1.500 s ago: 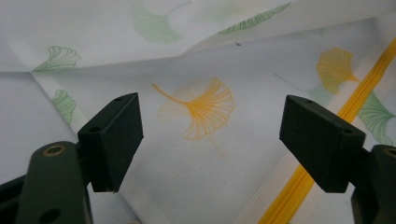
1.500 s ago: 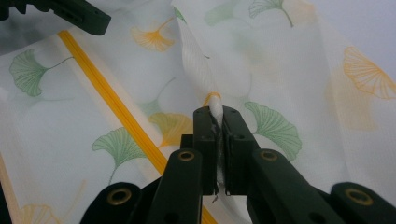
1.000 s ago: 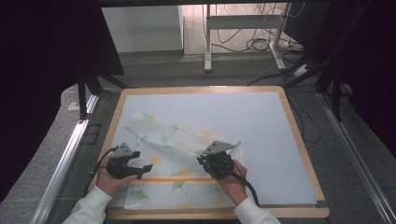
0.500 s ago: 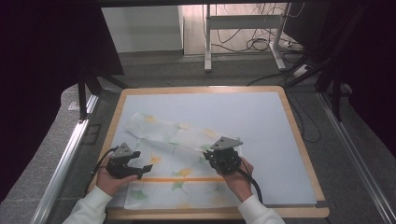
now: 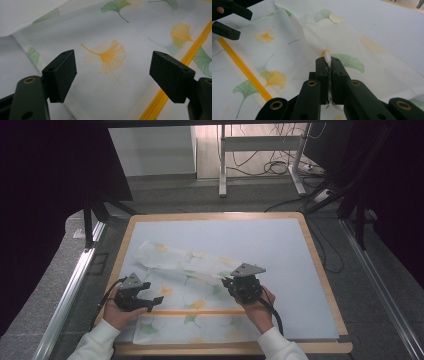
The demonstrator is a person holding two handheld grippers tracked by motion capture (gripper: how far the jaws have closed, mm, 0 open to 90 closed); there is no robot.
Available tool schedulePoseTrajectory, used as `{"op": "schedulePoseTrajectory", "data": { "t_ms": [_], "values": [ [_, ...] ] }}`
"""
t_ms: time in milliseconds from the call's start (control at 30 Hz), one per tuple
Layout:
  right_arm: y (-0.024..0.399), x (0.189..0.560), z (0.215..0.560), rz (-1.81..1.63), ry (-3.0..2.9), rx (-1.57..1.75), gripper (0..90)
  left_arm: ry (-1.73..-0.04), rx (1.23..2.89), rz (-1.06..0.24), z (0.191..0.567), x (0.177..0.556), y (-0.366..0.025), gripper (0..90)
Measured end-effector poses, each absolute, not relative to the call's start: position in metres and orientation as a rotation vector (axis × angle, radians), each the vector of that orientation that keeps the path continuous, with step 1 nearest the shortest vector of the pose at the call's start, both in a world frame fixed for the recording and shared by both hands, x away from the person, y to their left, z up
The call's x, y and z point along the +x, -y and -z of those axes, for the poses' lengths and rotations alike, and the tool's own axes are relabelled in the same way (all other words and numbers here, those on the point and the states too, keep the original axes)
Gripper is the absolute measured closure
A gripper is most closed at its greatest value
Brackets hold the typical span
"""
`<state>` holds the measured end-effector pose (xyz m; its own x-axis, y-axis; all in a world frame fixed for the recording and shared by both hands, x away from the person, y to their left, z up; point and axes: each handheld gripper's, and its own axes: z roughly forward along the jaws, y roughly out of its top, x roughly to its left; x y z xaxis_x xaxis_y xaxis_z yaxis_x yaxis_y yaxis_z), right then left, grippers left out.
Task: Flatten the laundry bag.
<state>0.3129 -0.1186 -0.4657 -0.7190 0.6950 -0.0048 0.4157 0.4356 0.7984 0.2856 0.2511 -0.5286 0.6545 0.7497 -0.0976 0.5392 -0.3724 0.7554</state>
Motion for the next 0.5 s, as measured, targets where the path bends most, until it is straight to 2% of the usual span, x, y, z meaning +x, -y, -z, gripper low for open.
{"op": "schedulePoseTrajectory", "data": {
  "t_ms": [500],
  "values": [
    [0.133, 0.331, 0.457, -1.205, -2.322, 0.991, 85.5, -0.998, 2.074, -0.337, 0.529, 0.286, -0.25, 21.7]
  ]
}}
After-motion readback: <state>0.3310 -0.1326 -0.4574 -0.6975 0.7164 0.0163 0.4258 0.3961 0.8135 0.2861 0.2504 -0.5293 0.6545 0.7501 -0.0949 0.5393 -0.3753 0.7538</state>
